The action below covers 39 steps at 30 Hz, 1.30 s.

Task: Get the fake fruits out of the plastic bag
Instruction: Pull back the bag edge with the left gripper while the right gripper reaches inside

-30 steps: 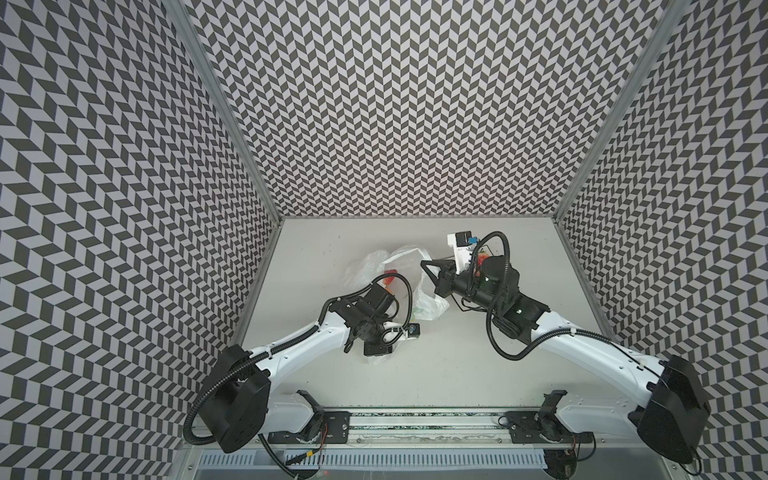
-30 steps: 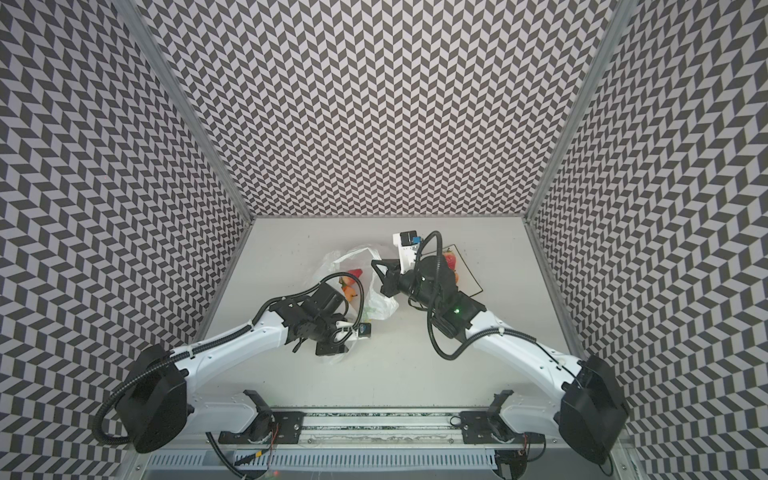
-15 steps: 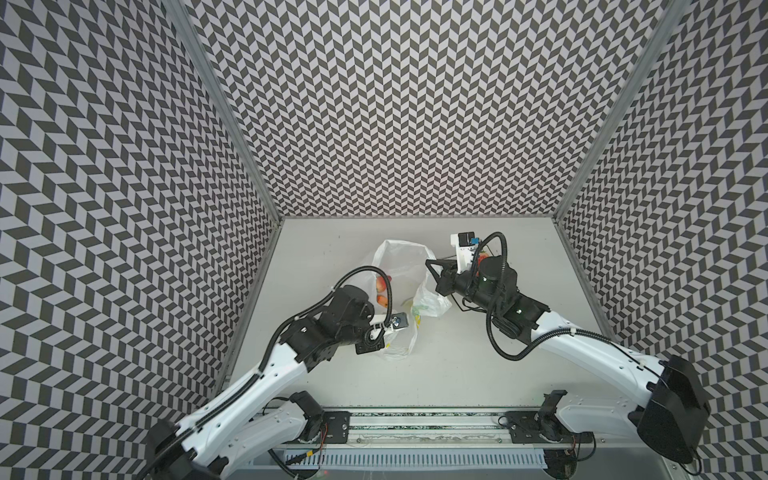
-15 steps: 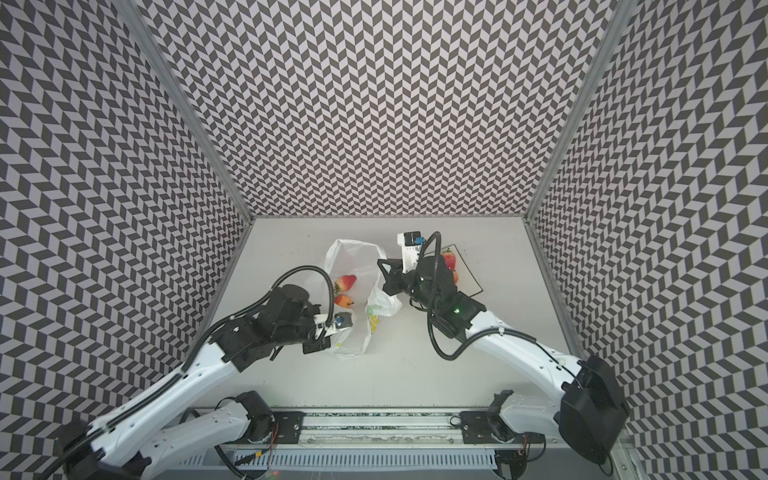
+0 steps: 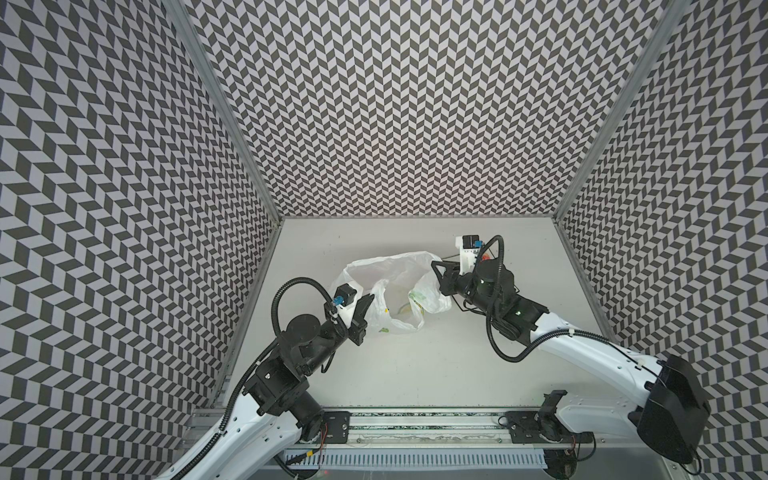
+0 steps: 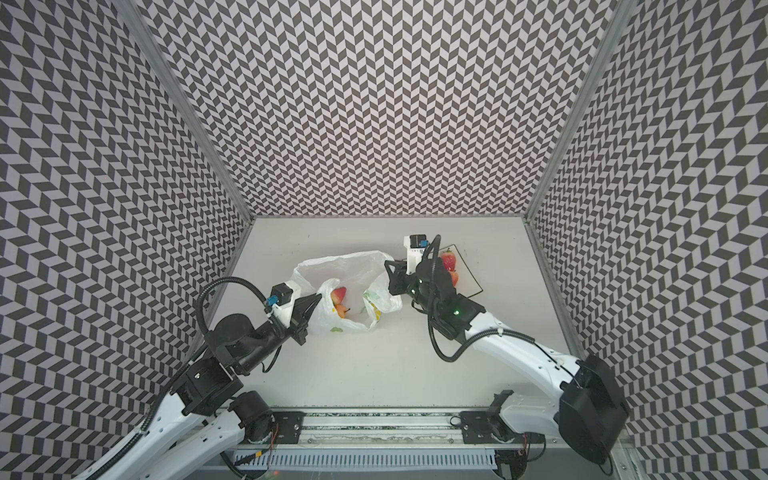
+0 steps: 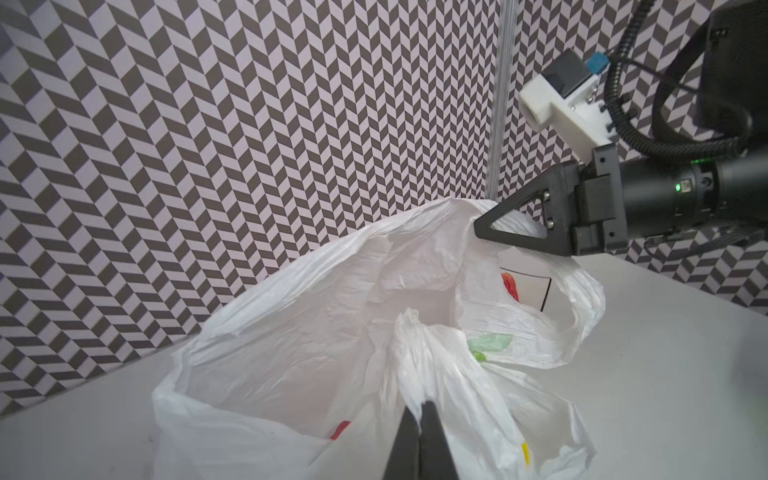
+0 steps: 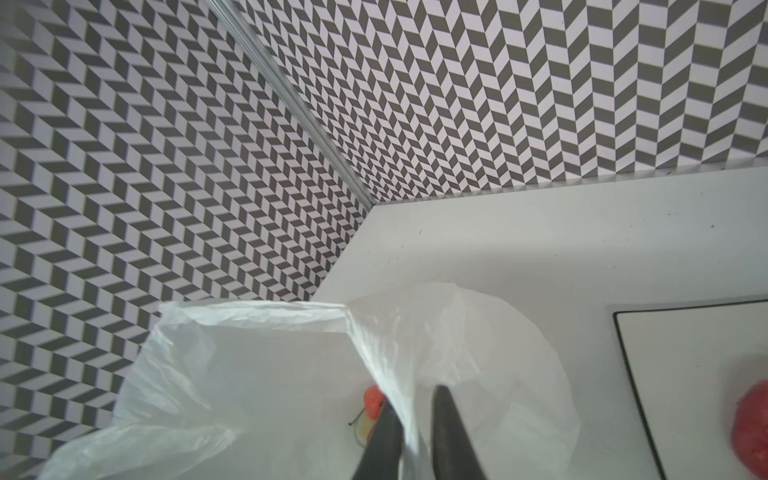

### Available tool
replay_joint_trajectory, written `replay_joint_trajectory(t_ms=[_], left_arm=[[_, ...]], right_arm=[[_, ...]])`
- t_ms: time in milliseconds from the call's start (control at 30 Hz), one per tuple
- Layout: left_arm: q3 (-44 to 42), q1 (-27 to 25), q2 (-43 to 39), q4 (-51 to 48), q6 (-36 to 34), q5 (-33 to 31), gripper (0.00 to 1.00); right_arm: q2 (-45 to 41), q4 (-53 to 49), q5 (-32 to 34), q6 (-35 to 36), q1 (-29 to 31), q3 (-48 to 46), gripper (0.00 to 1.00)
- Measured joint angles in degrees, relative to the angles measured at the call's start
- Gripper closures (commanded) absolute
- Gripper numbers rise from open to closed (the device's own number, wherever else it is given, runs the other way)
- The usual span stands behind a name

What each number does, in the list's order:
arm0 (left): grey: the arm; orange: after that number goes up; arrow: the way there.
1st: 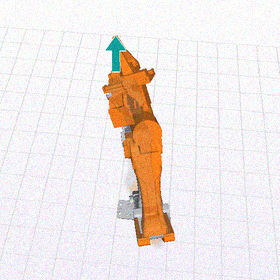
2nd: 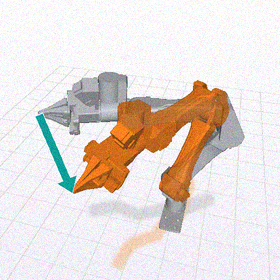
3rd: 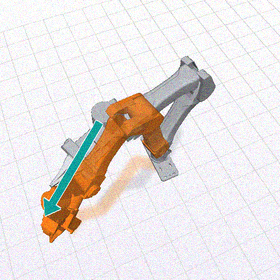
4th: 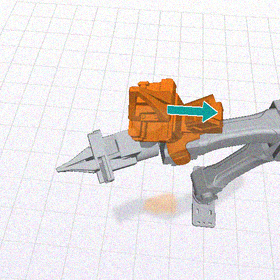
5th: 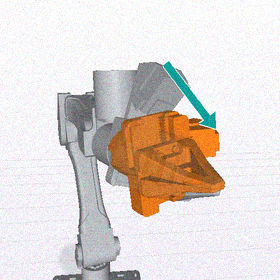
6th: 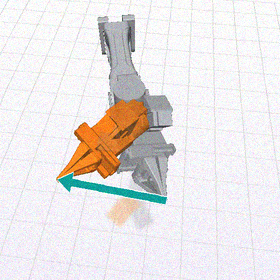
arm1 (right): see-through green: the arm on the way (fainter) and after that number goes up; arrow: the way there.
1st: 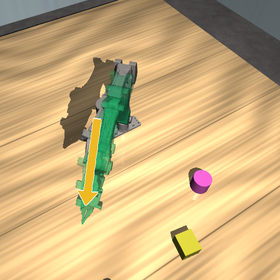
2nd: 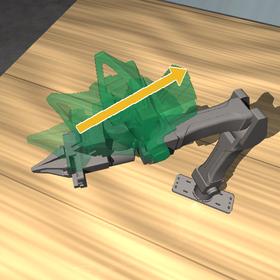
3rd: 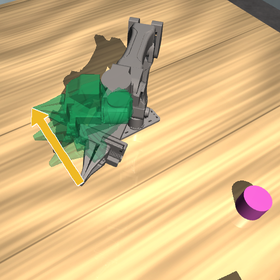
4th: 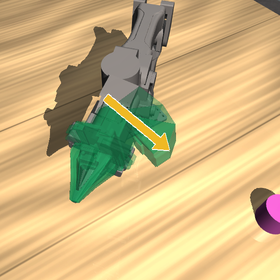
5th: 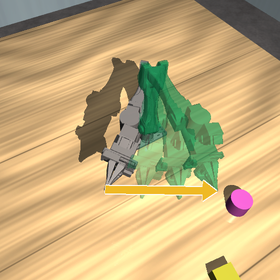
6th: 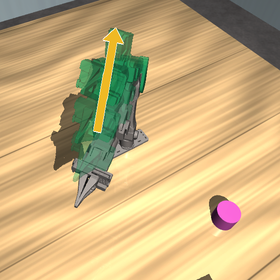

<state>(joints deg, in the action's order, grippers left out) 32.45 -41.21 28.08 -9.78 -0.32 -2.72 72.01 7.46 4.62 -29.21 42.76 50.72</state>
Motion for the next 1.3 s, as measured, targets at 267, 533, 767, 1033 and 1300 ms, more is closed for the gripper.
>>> replay_joint_trajectory(t_ms=[267, 533, 767, 1033, 1300], left_arm=[[-3.74, -1.18, -4.98, 4.37, -1.20, 3.93, 1.00], [-3.74, -1.18, -5.86, 6.80, -6.60, 7.93, 1.00], [-5.01, -1.18, -9.03, 7.15, -8.50, 9.29, 1.00], [-5.68, -1.18, -12.61, 7.17, -8.48, 8.83, 1.00], [-6.25, -1.18, -17.53, 7.19, -7.34, 6.12, 1.00]], right_arm=[[-10.62, -11.85, -3.02, 4.79, -4.57, 0.33, 0.31], [-20.79, -23.54, -9.16, 17.29, -5.77, 10.80, 0.50], [-11.67, -23.37, -18.82, 26.16, 3.08, 20.37, 0.67], [7.91, -22.01, -17.70, 25.44, 11.58, 23.34, 0.80], [17.20, -18.34, -10.78, 19.37, 12.46, 23.80, 0.82]])
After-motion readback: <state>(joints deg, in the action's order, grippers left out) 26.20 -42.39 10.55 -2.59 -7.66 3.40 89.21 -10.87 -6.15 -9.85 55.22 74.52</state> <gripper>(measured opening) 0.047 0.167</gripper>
